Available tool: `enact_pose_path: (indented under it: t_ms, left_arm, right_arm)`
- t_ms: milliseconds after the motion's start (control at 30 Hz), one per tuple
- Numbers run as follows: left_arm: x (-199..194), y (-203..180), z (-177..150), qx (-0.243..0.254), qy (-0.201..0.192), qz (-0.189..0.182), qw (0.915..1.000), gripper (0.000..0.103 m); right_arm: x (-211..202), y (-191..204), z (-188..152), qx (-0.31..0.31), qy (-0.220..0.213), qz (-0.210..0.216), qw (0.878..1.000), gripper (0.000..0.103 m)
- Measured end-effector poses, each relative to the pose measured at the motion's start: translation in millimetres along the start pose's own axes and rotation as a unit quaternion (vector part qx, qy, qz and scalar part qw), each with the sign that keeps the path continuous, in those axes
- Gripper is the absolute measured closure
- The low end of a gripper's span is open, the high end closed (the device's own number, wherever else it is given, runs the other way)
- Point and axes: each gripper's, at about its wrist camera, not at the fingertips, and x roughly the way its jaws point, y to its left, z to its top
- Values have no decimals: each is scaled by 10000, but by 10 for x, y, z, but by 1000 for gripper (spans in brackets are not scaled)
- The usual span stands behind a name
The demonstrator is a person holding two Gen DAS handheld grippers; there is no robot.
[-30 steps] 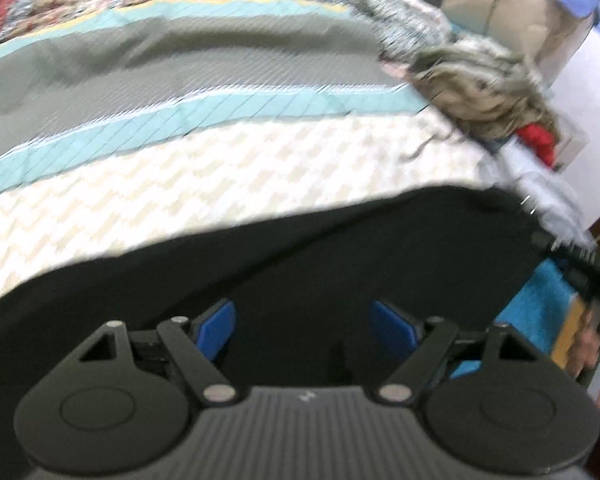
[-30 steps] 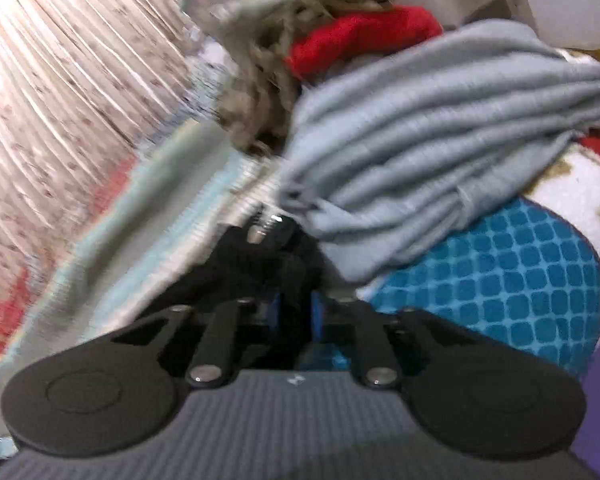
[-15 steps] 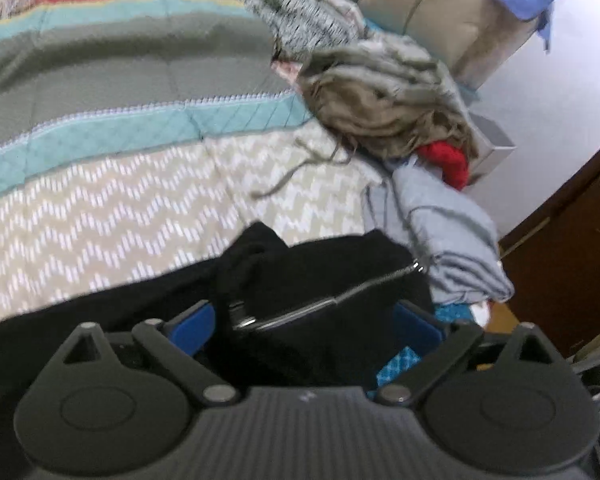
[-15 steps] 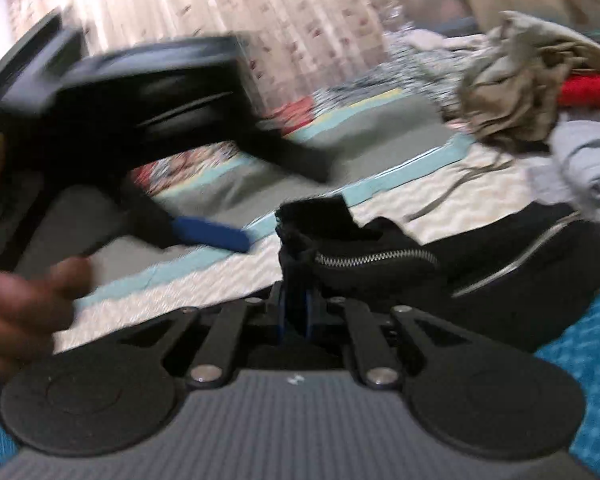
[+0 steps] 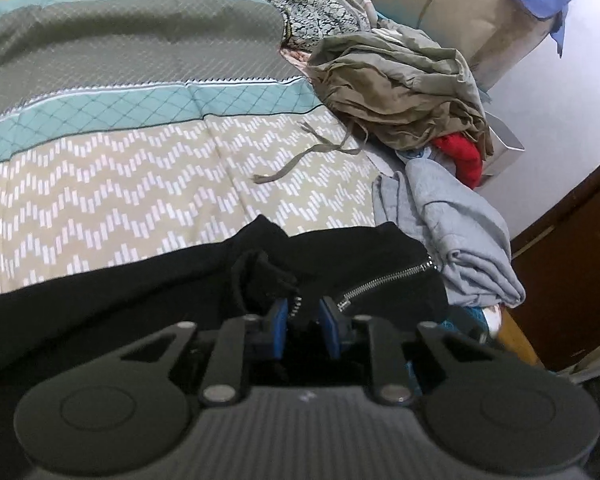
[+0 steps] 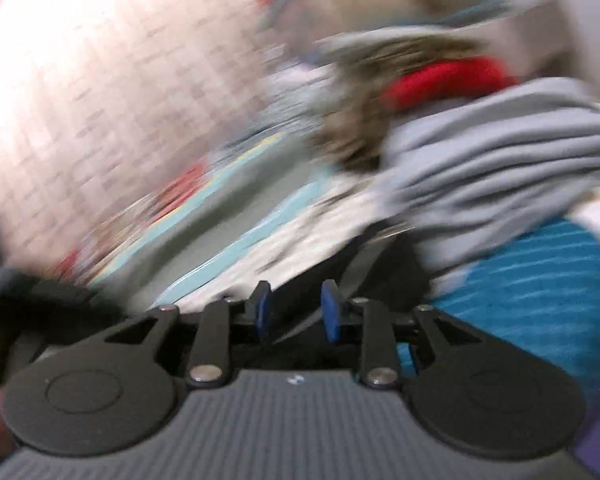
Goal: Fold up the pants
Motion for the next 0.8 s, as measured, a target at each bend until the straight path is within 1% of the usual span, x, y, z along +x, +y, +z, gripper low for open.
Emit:
enact_pose_path:
  t_ms: [33,67,100,133,167,200,233,267,300,333,367,400,467,533,600,667,733,800]
  left_arm:
    - [-2,21,-2,-45,13,-26,10000,85]
    - [-3,43,-2,-95,20,-41,9999,84]
    - [-6,65,-3,-139,26,-52,9999,84]
    - [-6,83,-6,-165,32,-54,9998,84]
    - [-8,103,-6,-196,41,-53,9998,84]
    - [-13,117,-4,-217,46,-53,9997,84]
    - [-23,130,-2,-241,42,-54,9997,84]
    - [-36,142,1,-268,18,-39,9996,79]
    - [-46,162,7,-315,14,-48,9995,61]
    - [-44,180,20,-392,25,-72,9992,47]
    - [-45,210,23,-525,28,-109,9986,21]
    - [-37,226,25,-623,17,-153,9979,10]
    - [-44,269,6,-724,-21,-320,9969,10]
    - [-64,313,-17,-808,-23,-392,9960,9]
    - [-112,373,-46,-907,-79,-435,9949,8]
    - [-170,447,-73,-980,-173,-405,9942,7]
    - [-202,526,-87,-1068,-239,-216,9938,7]
    - [-179,608,-111,-1165,-225,52,9929,5]
  right_arm:
    - [45,-98,37,-15,-53,-242,9997,62]
    - [107,-162,59,-21,-19,-476,9989,57]
    - [182,-223,75,30,93,-609,9981,57]
    - [272,-280,79,133,296,-525,9981,59]
    - [331,-313,66,234,510,-352,9978,84]
    - [387,-292,53,306,667,-211,9971,89]
    - [392,-219,44,262,641,-143,9975,90]
    - [359,-110,45,154,583,61,9982,91]
    - [321,16,45,63,527,376,9979,91]
    - [287,159,37,-32,513,725,9960,91]
    - [273,312,17,-159,583,1049,9926,92]
    - [282,490,-26,-386,745,1329,9876,92]
    - [323,857,-173,-1046,1074,1699,9740,91]
    - [305,1124,-365,-1669,1308,1884,9589,91]
    - [325,1285,-537,-2117,1457,1928,9470,91]
    - [347,1415,-713,-2648,1559,1776,9349,89]
    - [348,1439,-798,-2969,1517,1656,9281,88]
    - [316,1348,-760,-2857,1480,1698,9315,86]
